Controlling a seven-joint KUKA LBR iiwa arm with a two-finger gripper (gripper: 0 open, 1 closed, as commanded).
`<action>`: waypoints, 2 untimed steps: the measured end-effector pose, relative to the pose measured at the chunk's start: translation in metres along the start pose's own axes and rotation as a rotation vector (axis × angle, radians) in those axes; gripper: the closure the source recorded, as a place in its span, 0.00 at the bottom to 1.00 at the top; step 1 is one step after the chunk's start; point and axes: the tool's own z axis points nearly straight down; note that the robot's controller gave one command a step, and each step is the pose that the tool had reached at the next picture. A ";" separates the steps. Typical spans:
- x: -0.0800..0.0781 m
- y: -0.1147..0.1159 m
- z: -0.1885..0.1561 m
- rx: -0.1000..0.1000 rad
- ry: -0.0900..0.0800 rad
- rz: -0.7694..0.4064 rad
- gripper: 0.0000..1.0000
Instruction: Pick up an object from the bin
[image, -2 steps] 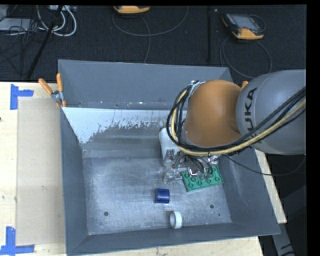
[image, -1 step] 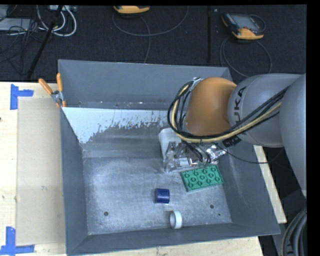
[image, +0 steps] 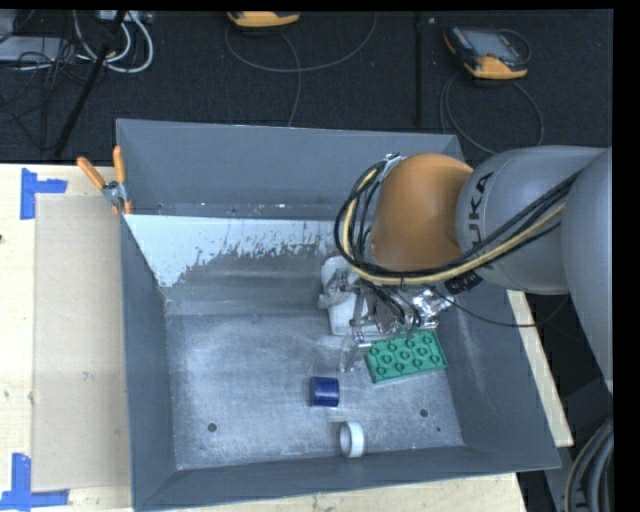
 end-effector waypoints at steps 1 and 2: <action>-0.018 0.047 0.034 0.006 -0.003 -0.219 0.00; 0.040 -0.022 0.021 0.003 0.001 -0.477 0.00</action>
Offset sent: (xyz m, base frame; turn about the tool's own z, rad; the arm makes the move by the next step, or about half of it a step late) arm 0.0111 0.0503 -0.0387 -0.2217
